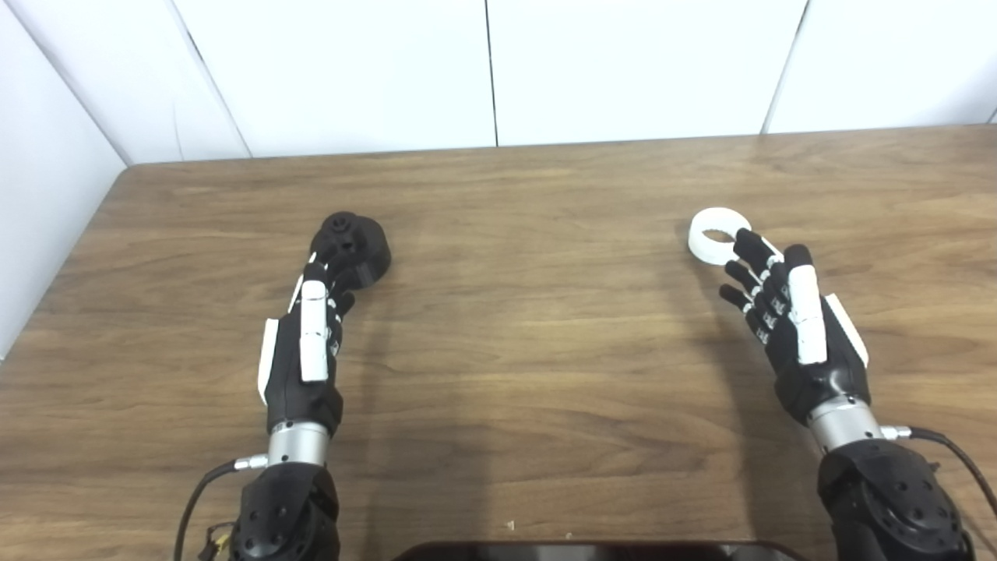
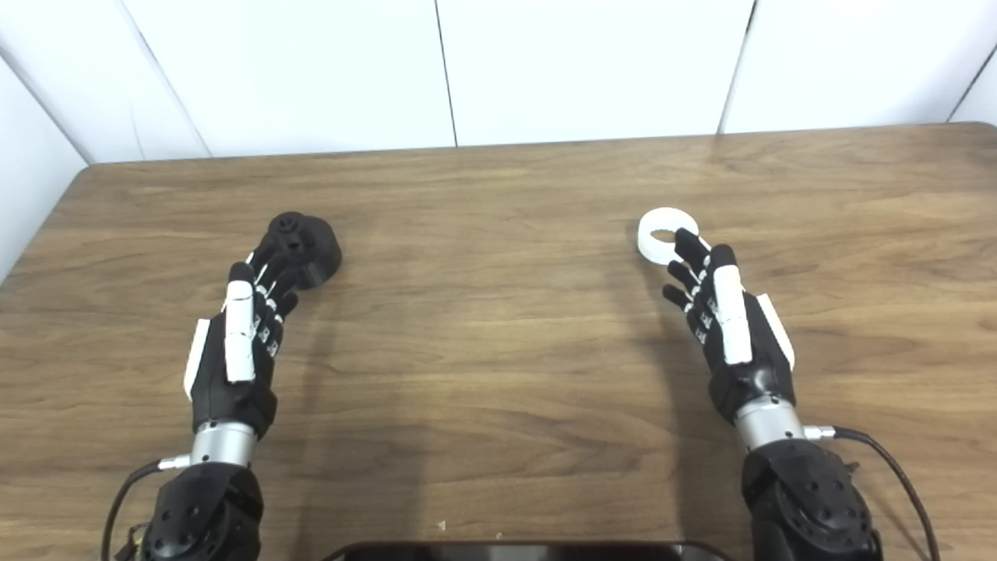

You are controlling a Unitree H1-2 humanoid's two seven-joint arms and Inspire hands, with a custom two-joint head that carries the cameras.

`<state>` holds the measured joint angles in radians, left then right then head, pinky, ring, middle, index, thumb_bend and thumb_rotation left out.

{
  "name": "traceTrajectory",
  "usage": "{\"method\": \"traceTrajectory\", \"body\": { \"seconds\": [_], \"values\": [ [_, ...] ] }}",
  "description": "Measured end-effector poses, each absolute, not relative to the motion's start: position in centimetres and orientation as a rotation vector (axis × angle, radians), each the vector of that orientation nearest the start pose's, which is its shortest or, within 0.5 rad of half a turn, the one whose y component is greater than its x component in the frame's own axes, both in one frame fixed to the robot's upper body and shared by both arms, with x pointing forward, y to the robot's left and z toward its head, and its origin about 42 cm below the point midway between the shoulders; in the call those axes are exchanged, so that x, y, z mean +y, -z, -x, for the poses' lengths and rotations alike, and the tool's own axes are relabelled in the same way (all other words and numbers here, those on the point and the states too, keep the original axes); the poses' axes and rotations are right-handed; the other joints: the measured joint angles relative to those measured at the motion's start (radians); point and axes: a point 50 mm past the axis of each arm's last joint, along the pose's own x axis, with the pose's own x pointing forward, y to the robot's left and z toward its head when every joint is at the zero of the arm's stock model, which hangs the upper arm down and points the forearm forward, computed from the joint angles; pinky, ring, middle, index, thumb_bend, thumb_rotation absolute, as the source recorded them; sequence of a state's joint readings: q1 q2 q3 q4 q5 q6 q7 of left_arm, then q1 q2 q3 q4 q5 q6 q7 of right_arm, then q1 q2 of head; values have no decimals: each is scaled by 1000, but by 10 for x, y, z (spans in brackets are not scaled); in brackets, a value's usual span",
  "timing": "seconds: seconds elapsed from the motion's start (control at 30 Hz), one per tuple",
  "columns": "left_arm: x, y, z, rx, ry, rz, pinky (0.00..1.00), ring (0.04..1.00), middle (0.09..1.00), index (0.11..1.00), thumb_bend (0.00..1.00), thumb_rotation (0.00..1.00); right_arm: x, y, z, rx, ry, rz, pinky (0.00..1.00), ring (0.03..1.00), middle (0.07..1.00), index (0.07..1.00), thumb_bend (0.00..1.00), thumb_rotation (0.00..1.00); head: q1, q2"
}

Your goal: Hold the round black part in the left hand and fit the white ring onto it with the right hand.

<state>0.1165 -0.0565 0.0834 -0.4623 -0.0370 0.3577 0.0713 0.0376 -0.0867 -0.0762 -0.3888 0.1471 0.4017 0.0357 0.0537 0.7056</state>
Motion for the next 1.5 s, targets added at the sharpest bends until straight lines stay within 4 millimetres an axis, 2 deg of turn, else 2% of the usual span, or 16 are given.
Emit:
{"method": "traceTrajectory", "body": {
  "seconds": [0.6, 0.67, 0.8, 0.93, 1.03, 1.13, 1.2, 1.33, 1.4, 1.5],
  "values": [
    [231, -166, -235, 31, -177, 82, 957, 942, 950, 926, 504, 940, -250, -167, -262, 42, -2, -48, 890, 934, 943, 899, 587, 1000, 6, -11],
    [233, -167, -235, 32, -183, 72, 975, 950, 958, 934, 523, 976, -250, -167, -262, 42, -2, -48, 891, 931, 940, 896, 583, 1000, 11, -14],
    [245, -176, -234, 16, -183, -2, 997, 967, 965, 952, 524, 998, -250, -165, -262, 46, -1, -52, 889, 927, 938, 895, 593, 1000, 21, -18],
    [262, -180, -234, 7, -203, -43, 991, 966, 964, 953, 583, 970, -251, -163, -263, 42, -1, -62, 881, 925, 935, 895, 592, 1000, 29, -29],
    [270, -184, -237, 0, -199, -82, 995, 983, 984, 968, 567, 973, -251, -160, -262, 40, -4, -69, 873, 917, 926, 889, 599, 993, 35, -32],
    [278, -195, -241, -27, -180, -136, 979, 980, 977, 960, 554, 903, -251, -158, -263, 48, -6, -73, 879, 924, 932, 891, 611, 992, 41, -35],
    [285, -204, -249, -44, -172, -200, 985, 988, 984, 951, 616, 777, -251, -157, -263, 48, -6, -73, 880, 921, 927, 886, 621, 987, 44, -38],
    [296, -219, -260, -74, -185, -335, 970, 978, 967, 939, 658, 677, -251, -157, -263, 50, -7, -73, 891, 925, 927, 883, 623, 991, 49, -40],
    [305, -225, -264, -81, -179, -414, 943, 966, 970, 959, 738, 504, -250, -156, -263, 53, -8, -73, 886, 926, 932, 887, 622, 998, 48, -40],
    [321, -227, -275, -56, -175, -489, 909, 975, 983, 958, 833, 447, -250, -154, -264, 58, -9, -73, 885, 924, 930, 881, 626, 993, 48, -44]
  ]
}}
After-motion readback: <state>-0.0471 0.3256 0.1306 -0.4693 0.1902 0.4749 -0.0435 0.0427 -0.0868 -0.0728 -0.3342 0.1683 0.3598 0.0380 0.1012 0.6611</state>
